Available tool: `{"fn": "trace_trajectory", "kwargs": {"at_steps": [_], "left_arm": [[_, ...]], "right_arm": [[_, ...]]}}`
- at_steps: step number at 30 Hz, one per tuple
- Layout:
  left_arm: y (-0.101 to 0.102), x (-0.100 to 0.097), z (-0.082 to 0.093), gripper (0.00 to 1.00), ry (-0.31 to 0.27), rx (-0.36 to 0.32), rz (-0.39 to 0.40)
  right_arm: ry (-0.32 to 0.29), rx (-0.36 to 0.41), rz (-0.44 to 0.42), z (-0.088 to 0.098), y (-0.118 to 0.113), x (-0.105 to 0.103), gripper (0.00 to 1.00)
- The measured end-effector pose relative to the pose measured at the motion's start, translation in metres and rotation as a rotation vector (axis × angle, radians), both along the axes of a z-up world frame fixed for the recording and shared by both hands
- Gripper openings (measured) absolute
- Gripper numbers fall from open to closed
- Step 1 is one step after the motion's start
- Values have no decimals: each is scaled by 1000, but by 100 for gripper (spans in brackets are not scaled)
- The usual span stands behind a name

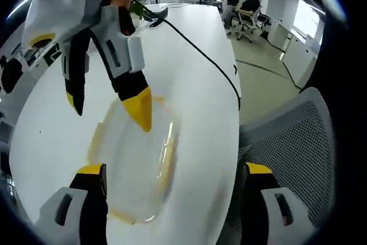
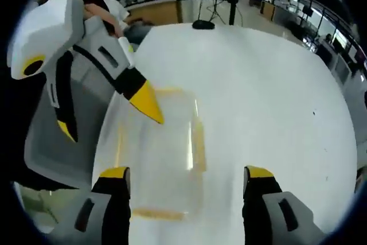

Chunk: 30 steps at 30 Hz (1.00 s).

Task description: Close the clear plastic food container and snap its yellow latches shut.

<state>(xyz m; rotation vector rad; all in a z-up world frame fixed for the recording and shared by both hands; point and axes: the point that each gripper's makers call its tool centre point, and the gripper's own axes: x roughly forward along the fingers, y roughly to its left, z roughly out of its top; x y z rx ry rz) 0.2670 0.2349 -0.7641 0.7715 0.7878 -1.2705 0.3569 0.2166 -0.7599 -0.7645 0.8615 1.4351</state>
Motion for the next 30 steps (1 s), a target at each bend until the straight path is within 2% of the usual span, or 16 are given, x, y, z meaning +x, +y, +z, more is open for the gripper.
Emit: {"fn": "trace_trajectory", "kwargs": {"at_steps": [4,14,20,25,30], "left_arm": [[6,4,-3,99,3,26,5],[13,19,-2,97,0,43,4],[24,34,-4,96,-1,72,-1],[29,39,-6,94,15,83,-20],[31,46,-8,93,29,103,-29]], "right_arm": [[-1,17,-11,0,2,-3,81],[-25,-12,12,-2,-5,-16,79],[-13,-18,11,-5,-4,-25,79],[-46,-67,55,-13,-8,-29,78],[-56,-83,54,-15,-10,-28,79]]}}
